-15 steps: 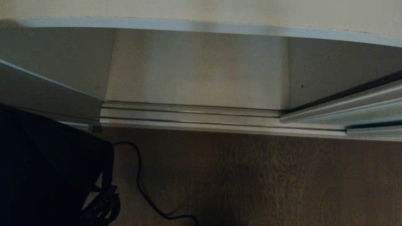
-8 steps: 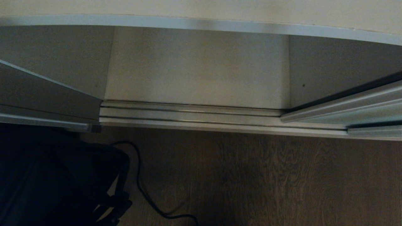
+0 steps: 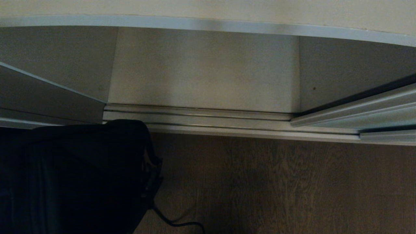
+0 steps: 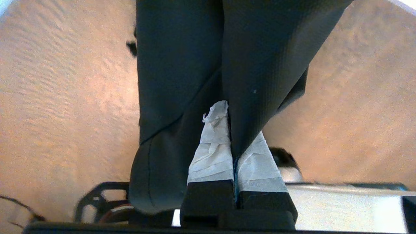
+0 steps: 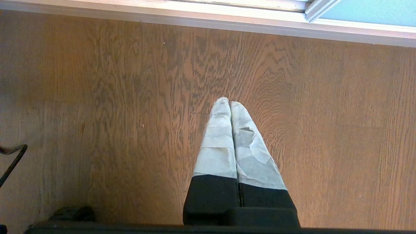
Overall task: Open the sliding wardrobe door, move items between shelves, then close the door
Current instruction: Place the bag on the lower shelf
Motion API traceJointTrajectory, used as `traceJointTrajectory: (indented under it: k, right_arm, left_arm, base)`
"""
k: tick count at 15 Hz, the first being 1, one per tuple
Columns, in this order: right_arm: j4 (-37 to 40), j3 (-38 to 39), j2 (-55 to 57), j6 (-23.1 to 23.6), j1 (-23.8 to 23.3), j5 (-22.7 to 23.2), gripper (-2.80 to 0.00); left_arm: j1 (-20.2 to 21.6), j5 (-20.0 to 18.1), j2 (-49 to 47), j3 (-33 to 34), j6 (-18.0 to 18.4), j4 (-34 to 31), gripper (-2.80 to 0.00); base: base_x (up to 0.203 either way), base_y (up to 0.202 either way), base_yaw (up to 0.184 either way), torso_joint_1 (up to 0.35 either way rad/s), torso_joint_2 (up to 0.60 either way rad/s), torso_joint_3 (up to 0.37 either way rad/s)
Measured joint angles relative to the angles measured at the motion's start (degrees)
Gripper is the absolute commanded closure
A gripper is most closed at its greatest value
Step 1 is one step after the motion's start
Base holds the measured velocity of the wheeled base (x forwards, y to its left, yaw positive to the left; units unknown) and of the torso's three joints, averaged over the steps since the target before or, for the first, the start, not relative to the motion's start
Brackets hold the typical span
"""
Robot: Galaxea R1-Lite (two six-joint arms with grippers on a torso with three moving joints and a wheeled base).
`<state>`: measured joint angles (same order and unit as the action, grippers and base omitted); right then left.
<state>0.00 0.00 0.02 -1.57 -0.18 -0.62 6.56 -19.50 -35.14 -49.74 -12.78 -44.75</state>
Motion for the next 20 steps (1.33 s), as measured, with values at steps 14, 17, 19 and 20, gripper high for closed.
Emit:
traceJointTrajectory:
  k: [14,17,19,20]
  right_arm:
    - [0.0,0.0,0.0,0.0,0.0,0.0,0.00]
    - [0.0,0.0,0.0,0.0,0.0,0.0,0.00]
    - [0.0,0.0,0.0,0.0,0.0,0.0,0.00]
    - [0.0,0.0,0.0,0.0,0.0,0.0,0.00]
  left_arm:
    - [0.0,-10.6,-14.8,3.8,-10.7,4.9,0.00]
    - [0.0,-12.0,-18.4,3.5,-12.5,7.0,0.00]
    - [-0.1,-13.3,-20.9,2.9,-12.8,7.8,0.00]
    - [-0.1,-14.2,-22.1,2.6,-12.8,8.2,0.00]
  base:
    - [0.000,0.000,0.000,0.000,0.00,0.000]
    - [0.000,0.000,0.000,0.000,0.00,0.000]
    - [0.000,0.000,0.000,0.000,0.00,0.000]
    - [0.000,0.000,0.000,0.000,0.00,0.000]
